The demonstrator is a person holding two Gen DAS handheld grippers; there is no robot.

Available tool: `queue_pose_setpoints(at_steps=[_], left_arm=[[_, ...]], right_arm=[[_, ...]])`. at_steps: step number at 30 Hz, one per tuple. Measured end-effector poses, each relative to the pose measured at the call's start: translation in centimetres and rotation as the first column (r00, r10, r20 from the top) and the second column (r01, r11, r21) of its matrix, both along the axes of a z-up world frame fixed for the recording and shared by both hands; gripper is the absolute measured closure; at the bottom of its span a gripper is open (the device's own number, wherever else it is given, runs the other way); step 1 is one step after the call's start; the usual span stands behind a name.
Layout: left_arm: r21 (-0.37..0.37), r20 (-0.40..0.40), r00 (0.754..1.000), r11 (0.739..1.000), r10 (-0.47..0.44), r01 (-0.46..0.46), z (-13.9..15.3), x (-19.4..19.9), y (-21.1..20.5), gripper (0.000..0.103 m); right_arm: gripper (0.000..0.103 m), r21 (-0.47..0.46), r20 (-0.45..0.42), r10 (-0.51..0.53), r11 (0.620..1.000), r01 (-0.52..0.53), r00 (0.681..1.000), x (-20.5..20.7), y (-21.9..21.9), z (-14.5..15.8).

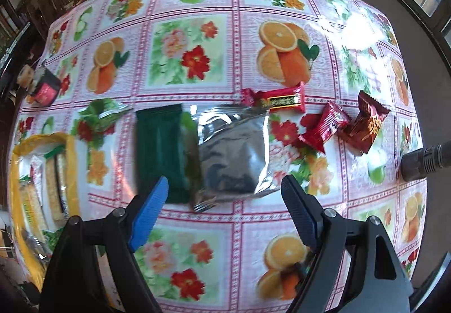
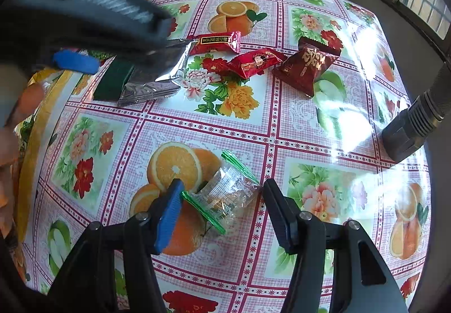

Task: Organize snacks
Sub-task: 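Grasp the silver foil bag with the left gripper while the right gripper grasps the clear bag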

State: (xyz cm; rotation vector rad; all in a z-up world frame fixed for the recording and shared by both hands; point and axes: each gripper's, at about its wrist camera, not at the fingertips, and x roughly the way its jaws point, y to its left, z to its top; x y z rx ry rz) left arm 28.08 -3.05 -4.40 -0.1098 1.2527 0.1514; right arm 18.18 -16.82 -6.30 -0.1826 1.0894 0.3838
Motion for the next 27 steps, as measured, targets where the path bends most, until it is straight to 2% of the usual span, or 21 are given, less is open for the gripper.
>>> queue_pose_setpoints(at_steps=[5, 9, 12, 13, 15, 19, 24, 27], left_arm=[[0.02, -0.041, 0.999, 1.0, 0.016, -0.015, -1.9, 1.3, -0.9, 0.02], [-0.013, -0.074, 0.997, 1.0, 0.027, -0.028, -3.2, 2.2, -0.4, 0.02], [0.005, -0.058, 0.998, 1.0, 0.011, -0.01, -3.3, 2.5, -0.5, 0.022], [0.001, -0.061, 0.998, 1.0, 0.001, -0.001, -3.4, 2.6, -0.6, 0.024], [0.021, -0.048, 0.999, 1.0, -0.014, 0.015, -3.0, 2.9, -0.9, 0.039], [0.033, -0.054, 0.997, 0.998, -0.051, 0.053, -2.6, 3.2, -1.9, 0.043], [0.035, -0.053, 0.997, 0.998, -0.057, 0.059, -2.3, 2.5, -2.0, 0.043], [0.035, -0.059, 0.997, 0.998, -0.057, 0.06, -2.4, 1.3, -1.6, 0.043]], right_arm=[[0.044, 0.026, -0.015, 0.002, 1.0, -0.001, 1.0, 0.1, -0.3, 0.1], [0.042, 0.046, -0.032, -0.017, 0.999, 0.018, 0.999, 0.4, -0.8, 0.2], [0.039, 0.046, -0.039, -0.041, 0.998, 0.043, 0.998, 0.5, -1.4, 0.3], [0.039, 0.046, -0.036, -0.047, 0.998, 0.049, 0.998, 0.4, -1.6, 0.4], [0.039, 0.043, -0.027, -0.054, 0.998, 0.055, 0.998, 0.2, -1.8, 0.4], [0.039, 0.02, 0.0, -0.064, 0.998, 0.064, 0.998, -0.1, -1.7, 0.4], [0.064, 0.016, 0.048, -0.058, 0.998, 0.057, 0.997, -0.6, -1.2, 0.3], [0.064, 0.04, 0.038, -0.065, 0.997, 0.063, 0.997, -0.9, -1.3, 0.4]])
